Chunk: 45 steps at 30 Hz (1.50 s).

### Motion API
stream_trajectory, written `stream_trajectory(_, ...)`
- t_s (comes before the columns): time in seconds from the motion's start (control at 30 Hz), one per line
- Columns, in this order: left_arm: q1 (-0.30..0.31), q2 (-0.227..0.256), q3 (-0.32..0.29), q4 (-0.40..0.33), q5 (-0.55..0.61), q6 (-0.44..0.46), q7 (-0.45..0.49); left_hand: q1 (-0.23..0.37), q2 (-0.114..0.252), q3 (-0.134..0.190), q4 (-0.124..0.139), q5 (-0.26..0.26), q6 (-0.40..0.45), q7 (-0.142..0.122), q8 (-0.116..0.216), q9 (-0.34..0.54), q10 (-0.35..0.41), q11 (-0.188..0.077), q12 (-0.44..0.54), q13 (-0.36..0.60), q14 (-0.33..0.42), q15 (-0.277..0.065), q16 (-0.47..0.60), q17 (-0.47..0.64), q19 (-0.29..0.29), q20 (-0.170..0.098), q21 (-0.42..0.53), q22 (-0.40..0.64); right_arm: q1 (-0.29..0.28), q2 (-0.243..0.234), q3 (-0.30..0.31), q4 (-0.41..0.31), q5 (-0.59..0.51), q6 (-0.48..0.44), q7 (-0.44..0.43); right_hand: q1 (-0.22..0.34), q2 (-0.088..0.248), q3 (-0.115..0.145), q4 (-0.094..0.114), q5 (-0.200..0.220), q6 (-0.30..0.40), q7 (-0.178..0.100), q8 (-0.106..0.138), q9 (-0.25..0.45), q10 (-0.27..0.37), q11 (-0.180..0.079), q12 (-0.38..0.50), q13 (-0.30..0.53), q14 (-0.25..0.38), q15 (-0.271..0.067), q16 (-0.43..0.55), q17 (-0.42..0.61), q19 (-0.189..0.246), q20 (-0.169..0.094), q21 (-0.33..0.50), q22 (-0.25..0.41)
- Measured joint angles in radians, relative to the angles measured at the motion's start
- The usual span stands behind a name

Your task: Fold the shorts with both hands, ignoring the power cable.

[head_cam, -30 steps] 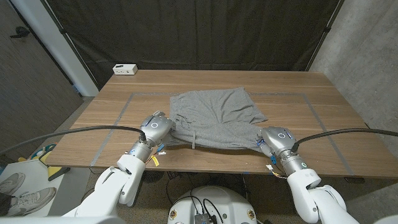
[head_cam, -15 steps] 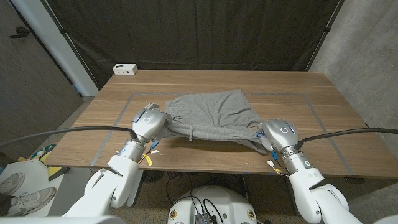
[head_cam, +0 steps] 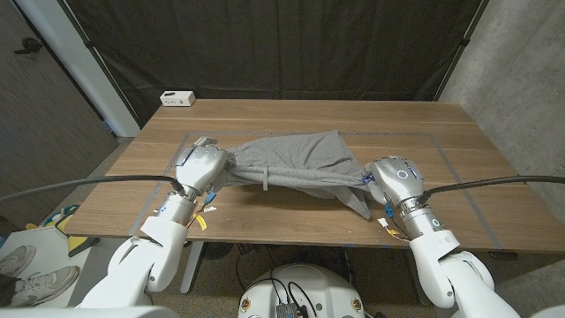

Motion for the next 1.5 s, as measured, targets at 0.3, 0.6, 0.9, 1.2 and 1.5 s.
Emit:
stream_trajectory(0.3,0.026,-0.036,-0.078,-0.018,-0.019,-0.036,-0.043,0.000,0.000,0.000,0.000,0.000,0.003,-0.003,0.000,-0.014,-0.006,-0.006,0.001,0.000,-0.004,0.003,0.000,0.011,-0.005,-0.005,0.008,0.000,0.050,0.008,0.007,0.011,-0.033,0.046,0.053,-0.001,-0.001,0.008,0.000,-0.001,0.000,0.000,0.000,0.000,0.000,0.000,0.000,0.000,0.003,0.001,-0.005,0.009,0.000,0.000,0.006,0.000)
stream_trajectory(0.6,0.029,-0.075,-0.149,-0.022,-0.077,-0.093,-0.077,0.000,0.000,-0.003,-0.003,-0.004,0.003,-0.003,0.000,-0.025,-0.006,-0.006,0.002,0.000,-0.004,0.003,0.000,0.021,-0.009,-0.009,0.015,0.000,0.090,0.015,0.016,0.022,-0.051,0.086,0.087,-0.007,-0.007,0.008,0.000,-0.002,0.000,0.000,0.000,-0.001,0.000,0.000,0.000,0.000,0.006,0.001,-0.009,0.014,0.000,0.000,0.014,-0.005)
stream_trajectory(0.9,0.013,-0.108,-0.202,-0.023,-0.110,-0.127,-0.104,0.003,-0.003,-0.004,-0.004,-0.004,0.003,-0.003,-0.001,-0.037,-0.006,-0.006,0.010,0.000,-0.004,0.003,0.000,0.030,-0.013,-0.012,0.023,0.000,0.114,0.020,0.022,0.028,-0.070,0.119,0.112,-0.010,-0.010,0.012,0.004,-0.003,0.000,0.000,-0.004,0.000,0.000,0.000,0.000,0.000,0.008,0.002,-0.020,0.023,-0.006,0.006,0.015,-0.005)
stream_trajectory(1.2,-0.020,-0.127,-0.238,-0.020,-0.164,-0.178,-0.160,0.004,-0.004,-0.005,-0.004,-0.013,0.008,0.002,-0.001,-0.047,-0.005,-0.005,0.013,0.000,-0.004,0.003,0.000,0.039,-0.013,-0.012,0.033,-0.003,0.181,0.026,0.029,0.041,-0.074,0.158,0.159,-0.015,-0.015,0.020,0.003,-0.005,-0.002,-0.002,-0.007,0.000,0.004,-0.003,0.001,0.000,0.010,0.000,-0.024,0.032,-0.006,0.005,0.022,-0.009)
stream_trajectory(1.5,-0.074,-0.132,-0.253,-0.003,-0.228,-0.206,-0.237,0.006,-0.007,-0.006,-0.006,-0.017,0.004,0.006,-0.006,-0.058,-0.002,-0.002,0.013,0.000,-0.004,0.003,-0.005,0.048,-0.012,-0.012,0.040,-0.003,0.233,0.034,0.039,0.041,-0.028,0.184,0.243,-0.015,-0.015,0.020,0.004,-0.007,-0.002,-0.002,-0.007,0.004,0.004,-0.003,0.001,0.000,0.017,0.000,-0.032,0.037,-0.005,0.005,0.026,-0.009)
